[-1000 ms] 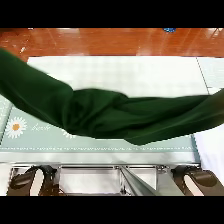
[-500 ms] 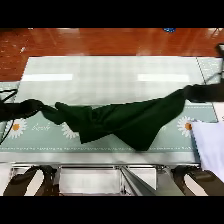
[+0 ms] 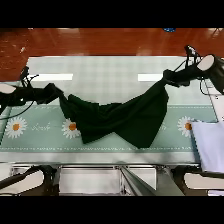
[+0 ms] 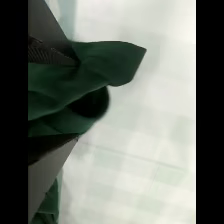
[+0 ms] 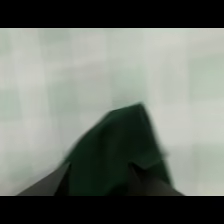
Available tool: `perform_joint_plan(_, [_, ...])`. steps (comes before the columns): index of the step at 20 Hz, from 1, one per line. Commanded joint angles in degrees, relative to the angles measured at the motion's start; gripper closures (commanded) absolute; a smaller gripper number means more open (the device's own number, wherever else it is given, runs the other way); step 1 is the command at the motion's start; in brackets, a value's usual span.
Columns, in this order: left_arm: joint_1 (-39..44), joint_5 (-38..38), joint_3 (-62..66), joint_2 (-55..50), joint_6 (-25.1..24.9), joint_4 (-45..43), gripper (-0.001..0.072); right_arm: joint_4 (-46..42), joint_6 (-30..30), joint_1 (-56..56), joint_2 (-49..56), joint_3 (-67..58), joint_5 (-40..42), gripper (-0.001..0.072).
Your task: Fold the shirts.
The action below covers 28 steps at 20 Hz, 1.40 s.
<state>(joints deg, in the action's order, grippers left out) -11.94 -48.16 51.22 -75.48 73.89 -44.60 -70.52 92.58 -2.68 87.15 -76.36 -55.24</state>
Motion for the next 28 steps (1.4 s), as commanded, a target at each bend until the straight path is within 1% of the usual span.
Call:
perform_joint_plan(1, [-3.21,-5.29,9.49,-4.76,-0.72,-0.52,0.0199,2.60,-1.03,-2.29,4.72,-9.40,-2.47,0.0299])
perform_joint_plan(2, [-6.56,-8.48,12.74,-4.61,-0.13,-0.59,0.0199,2.29,-1.95,-4.26,4.17,-12.22,-5.88,0.0300])
perform_joint_plan(3, [-10.69,-12.02,16.13,-4.37,1.62,-0.55,0.0199,2.10,-2.54,-6.80,3.28,-14.64,-9.33,0.0300])
perform_joint_plan(5, [-18.16,-18.23,20.20,-2.99,1.99,0.22,0.0200,1.79,-3.61,-13.07,-0.33,-16.00,-14.58,0.0302])
perform_joint_plan(6, [-20.92,-20.17,20.11,-1.66,1.95,0.24,0.0199,0.55,-3.76,-15.67,-1.97,-15.74,-17.00,0.0307])
perform_joint_plan(8, [-23.43,-23.96,15.85,1.84,0.76,0.22,0.0199,-1.75,-3.74,-19.47,-5.60,-11.32,-19.19,0.0307])
perform_joint_plan(10, [-21.94,-26.64,5.38,6.56,-2.12,0.24,0.0200,-1.09,-3.58,-20.83,-10.38,-0.57,-17.62,0.0307])
perform_joint_plan(11, [-19.89,-26.71,-2.14,9.84,-4.33,0.55,0.0200,1.33,-5.05,-20.41,-13.33,6.91,-16.50,0.0307])
perform_joint_plan(12, [-17.57,-24.04,-9.07,13.07,-5.27,0.55,0.0200,3.15,-7.56,-19.63,-16.24,13.75,-14.99,0.0307])
perform_joint_plan(13, [-15.45,-20.46,-15.50,15.89,-4.52,1.25,0.0200,4.33,-8.13,-18.99,-19.15,19.89,-13.09,0.0307])
perform_joint_plan(15, [-12.63,-18.05,-23.47,17.62,-4.24,3.69,0.0200,7.67,-10.03,-19.06,-24.68,29.46,-10.08,0.0307])
perform_joint_plan(16, [-11.34,-17.05,-25.68,17.11,-5.05,4.98,0.0200,7.76,-10.19,-19.04,-26.71,32.35,-9.22,0.0307])
perform_joint_plan(18, [-9.20,-15.30,-27.17,16.00,-10.10,10.56,0.0200,8.79,-11.30,-19.04,-29.35,36.13,-9.01,0.0307])
perform_joint_plan(20, [-6.60,-12.85,-27.12,14.43,-13.46,17.88,0.0200,9.01,-11.39,-19.02,-30.18,37.86,-9.14,0.0307])
perform_joint_plan(22, [-3.08,-10.60,-27.10,11.91,-15.45,22.36,0.0200,9.11,-11.41,-19.02,-30.18,38.64,-9.09,0.0307])
perform_joint_plan(25, [3.43,-6.64,-26.73,7.30,-21.44,27.85,0.0200,9.11,-11.43,-19.02,-30.18,38.75,-9.25,0.0307])
perform_joint_plan(26, [5.16,-4.92,-26.05,5.73,-22.27,29.22,0.0200,9.11,-11.41,-19.02,-30.18,38.75,-9.33,0.0307])
perform_joint_plan(28, [7.37,-3.69,-23.58,2.97,-22.23,29.64,0.0203,9.03,-11.41,-19.02,-30.18,38.75,-9.68,0.0307])
